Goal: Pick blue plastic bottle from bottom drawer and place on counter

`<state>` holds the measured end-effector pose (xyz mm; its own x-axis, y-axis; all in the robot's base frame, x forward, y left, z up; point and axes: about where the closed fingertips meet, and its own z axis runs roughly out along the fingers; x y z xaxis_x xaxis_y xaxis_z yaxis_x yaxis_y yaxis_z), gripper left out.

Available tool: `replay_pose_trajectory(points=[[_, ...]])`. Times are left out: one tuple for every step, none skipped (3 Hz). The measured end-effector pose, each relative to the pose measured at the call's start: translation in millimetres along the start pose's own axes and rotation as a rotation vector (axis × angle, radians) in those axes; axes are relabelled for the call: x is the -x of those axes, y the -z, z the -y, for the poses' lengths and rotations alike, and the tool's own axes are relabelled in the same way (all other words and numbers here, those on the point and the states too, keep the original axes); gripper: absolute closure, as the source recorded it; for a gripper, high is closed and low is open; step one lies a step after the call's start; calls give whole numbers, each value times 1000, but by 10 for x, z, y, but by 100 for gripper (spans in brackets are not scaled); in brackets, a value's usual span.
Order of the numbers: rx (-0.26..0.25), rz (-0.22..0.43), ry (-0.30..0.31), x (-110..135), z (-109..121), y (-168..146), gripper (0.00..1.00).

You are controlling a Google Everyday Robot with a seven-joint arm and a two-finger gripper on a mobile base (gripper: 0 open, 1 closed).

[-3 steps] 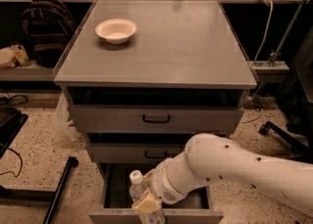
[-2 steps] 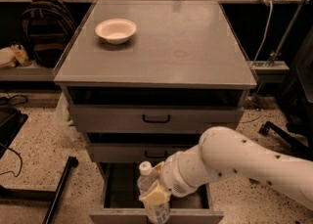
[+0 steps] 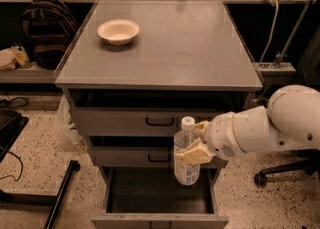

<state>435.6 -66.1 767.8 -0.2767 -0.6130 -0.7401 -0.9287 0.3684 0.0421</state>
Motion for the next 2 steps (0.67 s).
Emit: replay_pose_trajectory(points=[[0, 0, 1, 2, 1, 1, 100], [-29, 26, 38, 139, 92, 77, 100]])
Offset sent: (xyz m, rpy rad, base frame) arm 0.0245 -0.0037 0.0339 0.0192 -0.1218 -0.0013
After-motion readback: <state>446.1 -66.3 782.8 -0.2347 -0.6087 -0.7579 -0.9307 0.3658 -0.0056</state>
